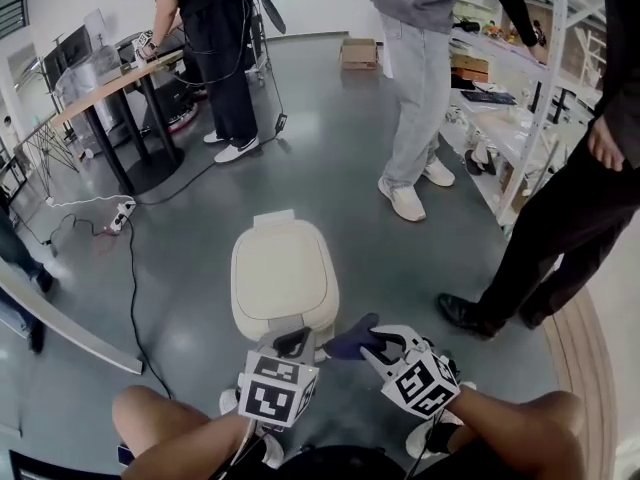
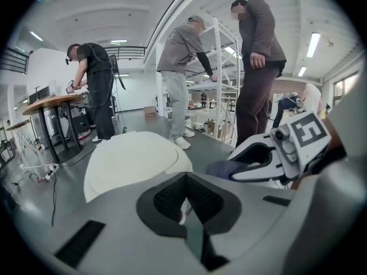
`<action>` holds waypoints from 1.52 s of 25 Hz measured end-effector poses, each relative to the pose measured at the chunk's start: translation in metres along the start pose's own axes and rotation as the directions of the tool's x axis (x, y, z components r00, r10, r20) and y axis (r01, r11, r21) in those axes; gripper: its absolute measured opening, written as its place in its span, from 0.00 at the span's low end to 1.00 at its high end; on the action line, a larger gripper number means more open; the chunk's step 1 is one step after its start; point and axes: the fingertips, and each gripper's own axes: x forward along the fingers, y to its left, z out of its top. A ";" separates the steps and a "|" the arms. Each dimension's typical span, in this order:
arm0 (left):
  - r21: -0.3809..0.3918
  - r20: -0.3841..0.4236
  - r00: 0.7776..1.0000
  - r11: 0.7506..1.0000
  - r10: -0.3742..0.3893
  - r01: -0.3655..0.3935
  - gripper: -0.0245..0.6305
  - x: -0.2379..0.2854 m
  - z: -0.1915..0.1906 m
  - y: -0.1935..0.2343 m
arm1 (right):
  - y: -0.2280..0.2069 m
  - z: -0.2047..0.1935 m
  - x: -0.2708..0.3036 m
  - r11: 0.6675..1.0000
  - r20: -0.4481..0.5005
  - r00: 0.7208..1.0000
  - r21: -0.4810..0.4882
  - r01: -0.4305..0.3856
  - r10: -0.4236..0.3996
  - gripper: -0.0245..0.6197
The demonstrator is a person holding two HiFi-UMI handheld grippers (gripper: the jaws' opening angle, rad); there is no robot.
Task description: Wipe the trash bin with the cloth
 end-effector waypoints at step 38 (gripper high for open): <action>-0.113 -0.101 0.992 0.992 -0.073 0.061 0.04 0.079 -0.058 -0.044 | -0.066 -0.002 0.087 0.934 0.313 0.929 0.227 -0.275 0.197 0.18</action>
